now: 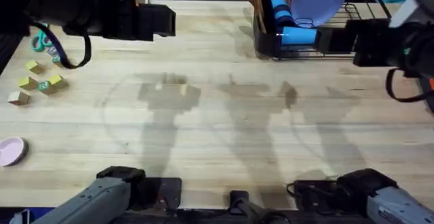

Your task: Pick up the spoon on the table one by one and put them onto the rack

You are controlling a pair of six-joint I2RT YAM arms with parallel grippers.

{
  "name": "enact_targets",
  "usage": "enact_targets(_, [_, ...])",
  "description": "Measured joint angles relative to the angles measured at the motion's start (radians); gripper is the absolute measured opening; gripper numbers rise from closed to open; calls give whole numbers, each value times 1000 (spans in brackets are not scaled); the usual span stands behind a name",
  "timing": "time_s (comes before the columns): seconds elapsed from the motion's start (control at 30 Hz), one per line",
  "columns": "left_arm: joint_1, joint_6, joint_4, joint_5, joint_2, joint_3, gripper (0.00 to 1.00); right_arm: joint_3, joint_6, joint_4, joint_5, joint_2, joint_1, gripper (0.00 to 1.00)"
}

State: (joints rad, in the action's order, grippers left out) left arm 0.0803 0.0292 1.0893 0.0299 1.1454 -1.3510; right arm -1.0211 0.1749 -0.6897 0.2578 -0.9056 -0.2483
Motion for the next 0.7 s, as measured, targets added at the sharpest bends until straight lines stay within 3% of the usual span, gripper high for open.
enact_targets(0.17, [0,0,0,0,0,0,994,-33,28,-93,-104,-53,68,995])
enact_targets(0.33, [0,0,0,0,0,0,994,-84,36,-183,-153,-122,75,995])
enact_targets(0.7, [0,0,0,0,0,0,994,-110,39,-122,-170,-146,75,995])
